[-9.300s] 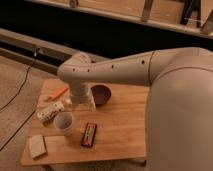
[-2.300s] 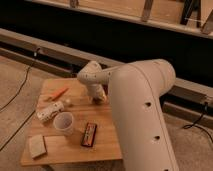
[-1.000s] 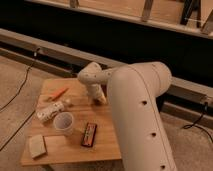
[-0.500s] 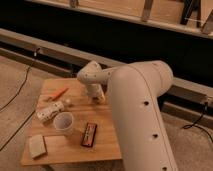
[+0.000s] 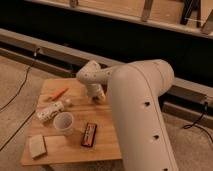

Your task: Push the ceramic bowl across the table

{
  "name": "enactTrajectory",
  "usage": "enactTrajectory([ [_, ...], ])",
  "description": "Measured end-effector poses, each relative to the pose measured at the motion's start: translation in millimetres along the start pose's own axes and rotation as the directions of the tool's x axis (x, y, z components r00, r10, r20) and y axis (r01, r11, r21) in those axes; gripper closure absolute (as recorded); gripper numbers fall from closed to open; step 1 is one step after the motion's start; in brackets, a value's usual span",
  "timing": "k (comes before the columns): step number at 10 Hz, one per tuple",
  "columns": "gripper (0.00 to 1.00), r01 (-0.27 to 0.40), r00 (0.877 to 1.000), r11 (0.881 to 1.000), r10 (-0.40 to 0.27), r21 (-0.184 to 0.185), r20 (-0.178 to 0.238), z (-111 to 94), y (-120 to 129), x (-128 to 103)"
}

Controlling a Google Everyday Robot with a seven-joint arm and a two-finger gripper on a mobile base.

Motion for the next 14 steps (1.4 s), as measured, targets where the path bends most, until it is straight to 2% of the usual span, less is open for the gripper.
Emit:
enactTrajectory([
  [4, 0.35, 0.021, 1.0, 1.0, -0.021, -0.005, 0.007, 4, 12, -5],
  [9, 0.35, -0.023, 0.997, 1.0, 0.022, 0.015, 0.081, -15, -4, -31],
  [14, 0.35, -0.036, 0.998, 0.999, 0.036, 0.007, 0.054, -3, -2, -24],
])
